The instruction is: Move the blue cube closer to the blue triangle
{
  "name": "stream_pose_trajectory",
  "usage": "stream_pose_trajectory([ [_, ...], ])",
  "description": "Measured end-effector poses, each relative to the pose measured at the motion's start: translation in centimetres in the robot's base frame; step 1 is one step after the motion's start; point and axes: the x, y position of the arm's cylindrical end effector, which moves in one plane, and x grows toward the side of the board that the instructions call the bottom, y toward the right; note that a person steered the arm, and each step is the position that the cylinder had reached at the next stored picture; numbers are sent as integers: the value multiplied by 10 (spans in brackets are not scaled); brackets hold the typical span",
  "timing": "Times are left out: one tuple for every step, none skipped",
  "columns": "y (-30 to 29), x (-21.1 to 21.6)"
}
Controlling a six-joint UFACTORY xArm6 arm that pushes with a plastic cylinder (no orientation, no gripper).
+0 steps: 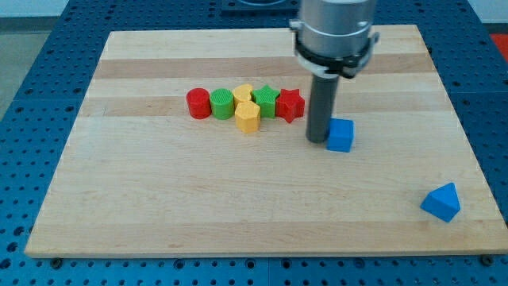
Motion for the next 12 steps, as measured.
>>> stream_pose_trajectory([
  [29, 3],
  [54, 10],
  [74, 15],
  [73, -3],
  [72, -31],
  [83, -33],
  [88, -14],
  [92, 4],
  [97, 9],
  [98, 12],
  [108, 20],
  [124, 28],
])
